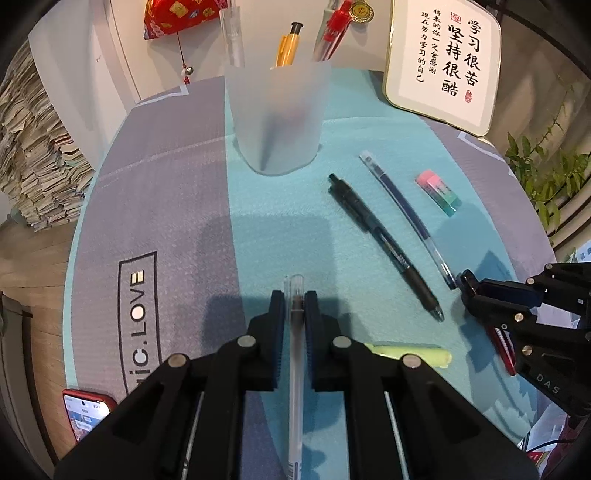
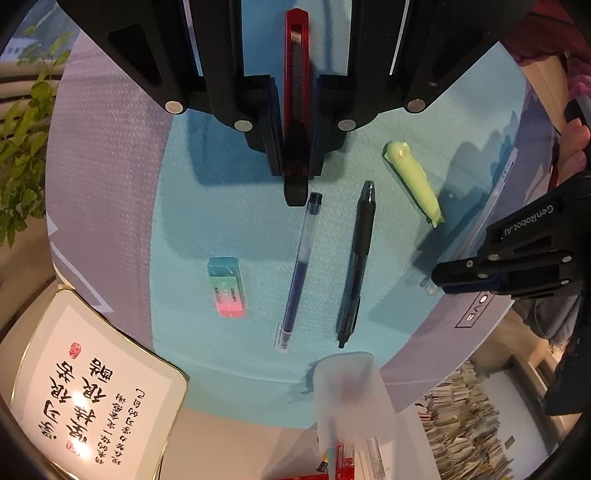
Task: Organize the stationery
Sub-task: 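Carry the white pen and red box cutter upright over the frosted cup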
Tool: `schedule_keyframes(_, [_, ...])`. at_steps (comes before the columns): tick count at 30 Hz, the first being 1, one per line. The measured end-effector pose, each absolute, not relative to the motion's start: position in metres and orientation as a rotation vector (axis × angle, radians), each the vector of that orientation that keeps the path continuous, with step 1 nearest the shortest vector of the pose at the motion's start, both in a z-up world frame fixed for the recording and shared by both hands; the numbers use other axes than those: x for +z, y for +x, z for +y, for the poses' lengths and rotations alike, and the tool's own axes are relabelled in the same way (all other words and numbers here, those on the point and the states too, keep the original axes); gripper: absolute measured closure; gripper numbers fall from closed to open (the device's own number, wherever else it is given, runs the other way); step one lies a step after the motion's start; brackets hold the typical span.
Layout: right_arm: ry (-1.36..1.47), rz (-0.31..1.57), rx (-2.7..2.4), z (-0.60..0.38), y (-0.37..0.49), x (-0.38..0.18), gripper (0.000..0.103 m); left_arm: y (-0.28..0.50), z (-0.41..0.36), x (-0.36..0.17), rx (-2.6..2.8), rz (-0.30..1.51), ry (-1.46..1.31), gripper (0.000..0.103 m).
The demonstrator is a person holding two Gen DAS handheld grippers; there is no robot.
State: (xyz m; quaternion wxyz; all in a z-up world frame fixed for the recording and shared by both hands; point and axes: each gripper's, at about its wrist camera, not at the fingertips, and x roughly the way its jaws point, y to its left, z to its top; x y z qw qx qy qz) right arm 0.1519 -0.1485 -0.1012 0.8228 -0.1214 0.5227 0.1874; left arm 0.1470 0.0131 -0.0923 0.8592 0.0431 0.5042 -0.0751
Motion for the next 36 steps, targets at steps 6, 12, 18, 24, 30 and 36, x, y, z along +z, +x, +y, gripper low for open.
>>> schedule_keyframes(6, [-0.293,1.101,0.366,-0.148,0.152,-0.100,0.089,0.144,0.016,-0.091,-0.155,1.053,0.083,0.094])
schedule_keyframes(12, [-0.317,1.109,0.381,-0.140,0.155,-0.104,0.089,0.142,0.019,-0.087,-0.156,1.048,0.069,0.094])
schedule_keyframes(18, [-0.206,1.074,0.404,-0.151,0.153,-0.087,0.089,0.133,0.022,-0.068,-0.165,1.003,0.056,0.094])
schedule_keyframes(24, [-0.207,0.963,0.398,-0.151,0.134,-0.046,0.089,0.121,0.022,-0.039,-0.175,0.926,0.051,0.094])
schedule_keyframes(30, [-0.196,0.876,0.421,-0.140,0.114,-0.011,0.089,0.110,0.018,-0.018,-0.190,0.868,0.066,0.094])
schedule_keyframes(36, [-0.161,0.817,0.455,-0.136,0.110,0.014,0.089,0.105,0.019,0.000,-0.203,0.827,0.060,0.094])
